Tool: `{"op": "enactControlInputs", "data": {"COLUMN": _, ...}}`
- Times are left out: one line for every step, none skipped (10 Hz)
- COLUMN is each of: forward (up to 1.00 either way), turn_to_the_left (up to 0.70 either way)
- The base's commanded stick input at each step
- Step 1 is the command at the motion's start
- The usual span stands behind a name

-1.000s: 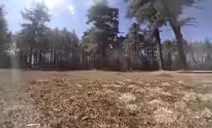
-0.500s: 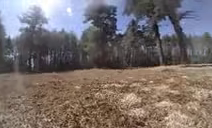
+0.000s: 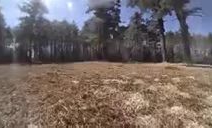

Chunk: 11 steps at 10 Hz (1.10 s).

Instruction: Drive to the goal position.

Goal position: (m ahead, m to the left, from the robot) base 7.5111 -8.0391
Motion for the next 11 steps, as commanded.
{"op": "enactControlInputs", "data": {"forward": 0.70, "turn_to_the_left": 0.00}}
{"op": "enactControlInputs", "data": {"forward": 0.70, "turn_to_the_left": 0.00}}
{"op": "enactControlInputs", "data": {"forward": 0.70, "turn_to_the_left": 0.00}}
{"op": "enactControlInputs", "data": {"forward": 0.70, "turn_to_the_left": 0.00}}
{"op": "enactControlInputs", "data": {"forward": 0.70, "turn_to_the_left": 0.00}}
{"op": "enactControlInputs", "data": {"forward": 0.70, "turn_to_the_left": 0.00}}
{"op": "enactControlInputs", "data": {"forward": 0.70, "turn_to_the_left": 0.00}}
{"op": "enactControlInputs", "data": {"forward": 0.70, "turn_to_the_left": 0.00}}
{"op": "enactControlInputs", "data": {"forward": 0.70, "turn_to_the_left": 0.01}}
{"op": "enactControlInputs", "data": {"forward": 0.70, "turn_to_the_left": 0.09}}
{"op": "enactControlInputs", "data": {"forward": 0.70, "turn_to_the_left": 0.31}}
